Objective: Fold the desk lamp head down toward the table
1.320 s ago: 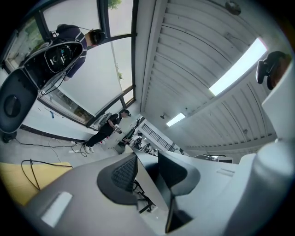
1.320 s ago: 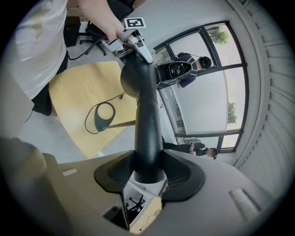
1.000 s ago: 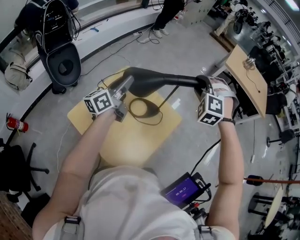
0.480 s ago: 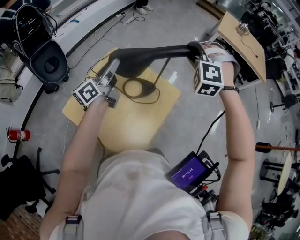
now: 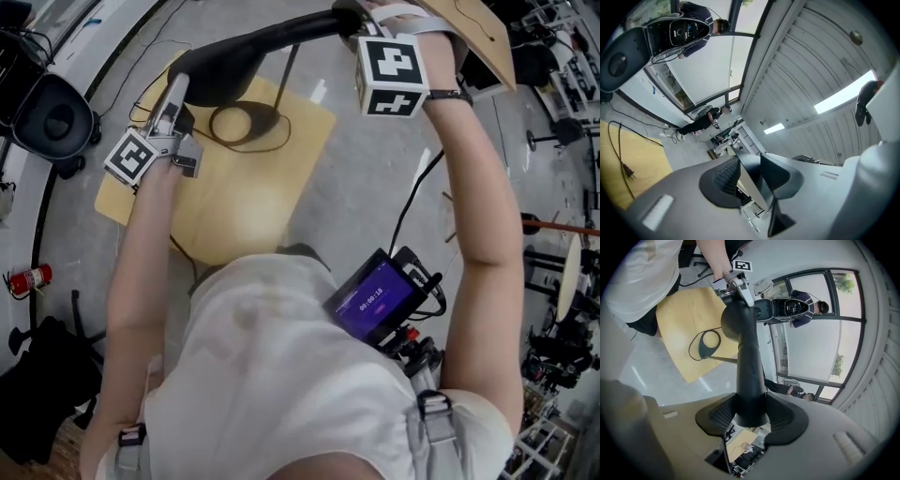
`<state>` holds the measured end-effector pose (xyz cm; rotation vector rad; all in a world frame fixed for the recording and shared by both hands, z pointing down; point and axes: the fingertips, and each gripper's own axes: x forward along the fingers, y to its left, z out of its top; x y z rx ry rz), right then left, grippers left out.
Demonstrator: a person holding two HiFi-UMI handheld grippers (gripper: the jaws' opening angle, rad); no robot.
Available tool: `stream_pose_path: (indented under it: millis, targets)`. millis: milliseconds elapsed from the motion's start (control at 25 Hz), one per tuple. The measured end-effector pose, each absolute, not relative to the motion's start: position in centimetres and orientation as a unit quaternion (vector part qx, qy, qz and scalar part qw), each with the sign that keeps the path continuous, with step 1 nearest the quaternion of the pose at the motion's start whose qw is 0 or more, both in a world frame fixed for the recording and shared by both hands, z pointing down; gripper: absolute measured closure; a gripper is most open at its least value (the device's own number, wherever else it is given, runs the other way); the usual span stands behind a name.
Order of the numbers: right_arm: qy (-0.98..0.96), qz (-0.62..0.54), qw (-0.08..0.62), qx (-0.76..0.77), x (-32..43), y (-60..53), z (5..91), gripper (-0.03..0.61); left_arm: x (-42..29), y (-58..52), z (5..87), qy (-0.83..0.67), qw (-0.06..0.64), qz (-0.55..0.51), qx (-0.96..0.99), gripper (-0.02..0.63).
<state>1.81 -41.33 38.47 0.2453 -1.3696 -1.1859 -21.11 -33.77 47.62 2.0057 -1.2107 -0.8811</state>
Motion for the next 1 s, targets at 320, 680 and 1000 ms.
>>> stream_pose_path:
  millis: [320, 680, 1000]
  targets:
    - [-0.571, -0.532, 0.619, 0.094, 1.9, -40.7, 38.1, 0.371, -19.4, -33.4, 48.3, -0.423, 0.324, -0.380, 0.756, 0.482]
    - [-0.526, -0.556, 0.638, 0.079, 2.2, -40.7, 37.7, 0.370, -17.7, -34.0, 50.9, -0.390, 0.360, -0.417, 0.738, 0.476]
    - [-0.487, -0.581, 0.649, 0.065, 1.4, -40.0, 37.5, 0.368, -16.9, -33.8, 53.3, -0.377, 0.386, -0.435, 0.721, 0.472]
